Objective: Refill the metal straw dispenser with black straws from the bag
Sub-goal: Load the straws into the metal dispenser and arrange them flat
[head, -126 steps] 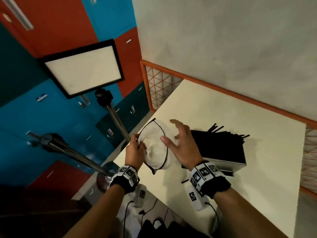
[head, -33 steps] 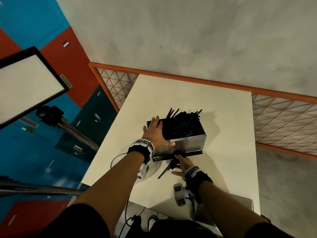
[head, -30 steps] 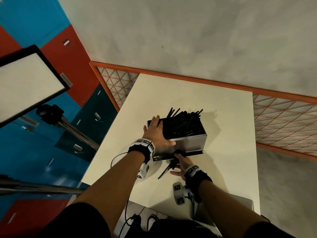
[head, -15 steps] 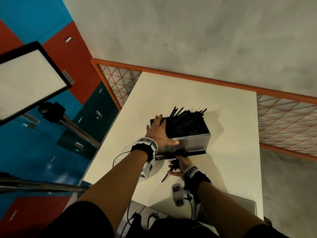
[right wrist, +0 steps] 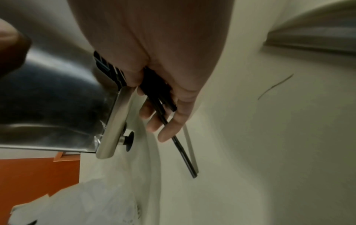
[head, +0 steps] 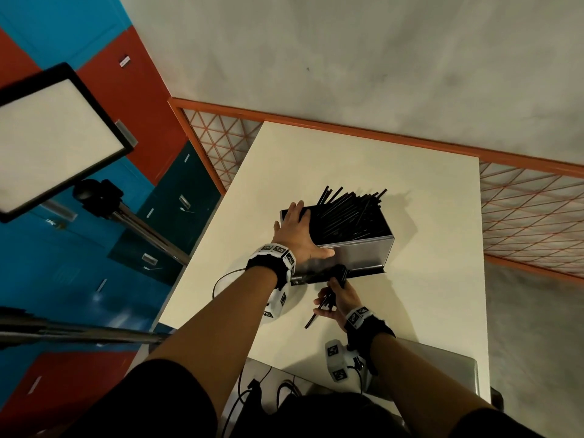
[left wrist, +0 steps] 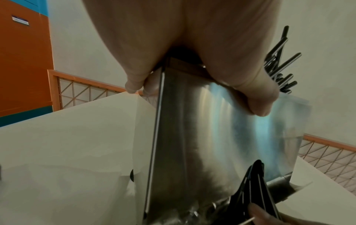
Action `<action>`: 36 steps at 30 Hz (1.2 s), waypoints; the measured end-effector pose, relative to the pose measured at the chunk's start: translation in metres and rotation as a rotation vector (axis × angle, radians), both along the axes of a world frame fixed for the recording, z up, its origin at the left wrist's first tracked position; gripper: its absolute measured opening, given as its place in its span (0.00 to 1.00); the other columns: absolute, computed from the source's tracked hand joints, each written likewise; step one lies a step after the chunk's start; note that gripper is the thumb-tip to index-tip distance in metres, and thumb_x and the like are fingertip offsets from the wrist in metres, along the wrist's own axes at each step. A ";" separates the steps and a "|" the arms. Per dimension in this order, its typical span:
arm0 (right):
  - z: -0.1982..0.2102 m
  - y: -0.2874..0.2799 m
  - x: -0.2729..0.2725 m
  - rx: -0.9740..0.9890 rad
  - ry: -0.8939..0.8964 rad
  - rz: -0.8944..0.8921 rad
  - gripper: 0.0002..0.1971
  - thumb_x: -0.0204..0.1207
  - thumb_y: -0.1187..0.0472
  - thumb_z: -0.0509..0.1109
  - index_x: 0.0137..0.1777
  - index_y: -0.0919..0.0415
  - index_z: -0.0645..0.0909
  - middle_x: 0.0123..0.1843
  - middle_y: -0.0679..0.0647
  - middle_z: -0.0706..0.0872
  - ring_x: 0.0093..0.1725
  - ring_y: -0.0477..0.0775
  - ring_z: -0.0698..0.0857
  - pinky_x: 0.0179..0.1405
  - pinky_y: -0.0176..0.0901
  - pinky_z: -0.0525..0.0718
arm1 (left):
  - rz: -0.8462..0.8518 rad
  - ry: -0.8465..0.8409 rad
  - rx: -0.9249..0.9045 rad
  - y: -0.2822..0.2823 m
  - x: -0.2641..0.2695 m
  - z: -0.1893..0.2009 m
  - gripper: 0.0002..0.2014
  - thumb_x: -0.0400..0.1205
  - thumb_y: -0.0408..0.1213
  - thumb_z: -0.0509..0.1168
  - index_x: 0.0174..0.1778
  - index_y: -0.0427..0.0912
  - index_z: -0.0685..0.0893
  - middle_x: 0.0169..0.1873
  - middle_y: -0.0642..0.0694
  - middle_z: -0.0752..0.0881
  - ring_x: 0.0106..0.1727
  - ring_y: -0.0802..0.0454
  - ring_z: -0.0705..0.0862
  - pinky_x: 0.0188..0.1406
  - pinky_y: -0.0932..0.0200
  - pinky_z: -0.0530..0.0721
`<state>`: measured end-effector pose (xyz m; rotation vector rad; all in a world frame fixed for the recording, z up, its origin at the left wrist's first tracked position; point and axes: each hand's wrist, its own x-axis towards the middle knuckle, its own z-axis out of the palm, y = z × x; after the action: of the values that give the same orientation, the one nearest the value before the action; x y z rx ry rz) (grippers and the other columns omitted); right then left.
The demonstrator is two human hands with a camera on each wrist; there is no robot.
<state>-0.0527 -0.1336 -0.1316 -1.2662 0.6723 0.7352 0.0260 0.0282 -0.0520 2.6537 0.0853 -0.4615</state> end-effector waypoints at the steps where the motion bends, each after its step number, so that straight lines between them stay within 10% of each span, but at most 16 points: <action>1: 0.000 0.000 -0.001 -0.001 -0.005 -0.002 0.12 0.87 0.56 0.59 0.62 0.64 0.73 0.39 0.61 0.82 0.38 0.62 0.86 0.43 0.65 0.88 | 0.000 0.001 0.002 0.000 0.001 0.000 0.64 0.65 0.71 0.76 0.89 0.44 0.52 0.89 0.50 0.42 0.89 0.50 0.37 0.86 0.29 0.49; 15: -0.005 0.005 -0.018 0.018 0.000 0.035 0.09 0.87 0.57 0.59 0.59 0.62 0.72 0.39 0.61 0.83 0.39 0.63 0.86 0.50 0.69 0.86 | 0.002 0.000 -0.009 0.002 0.003 -0.002 0.63 0.64 0.71 0.76 0.89 0.45 0.53 0.89 0.50 0.42 0.89 0.50 0.37 0.85 0.28 0.49; 21: 0.000 0.002 -0.007 -0.105 0.046 0.146 0.08 0.81 0.62 0.64 0.58 0.61 0.76 0.40 0.58 0.90 0.41 0.60 0.91 0.41 0.49 0.78 | 0.005 -0.008 -0.004 0.000 0.000 -0.001 0.63 0.64 0.71 0.76 0.89 0.44 0.54 0.89 0.50 0.42 0.89 0.50 0.37 0.86 0.29 0.49; 36: -0.020 0.014 -0.032 -0.130 0.160 0.139 0.06 0.85 0.63 0.60 0.50 0.67 0.74 0.29 0.60 0.77 0.26 0.61 0.82 0.41 0.62 0.87 | 0.010 -0.023 0.001 -0.001 -0.003 -0.006 0.63 0.63 0.72 0.76 0.88 0.46 0.55 0.89 0.52 0.41 0.89 0.51 0.36 0.85 0.26 0.51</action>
<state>-0.0849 -0.1197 -0.1513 -1.3939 0.7774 0.9266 0.0228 0.0272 -0.0582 2.6573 0.0913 -0.4282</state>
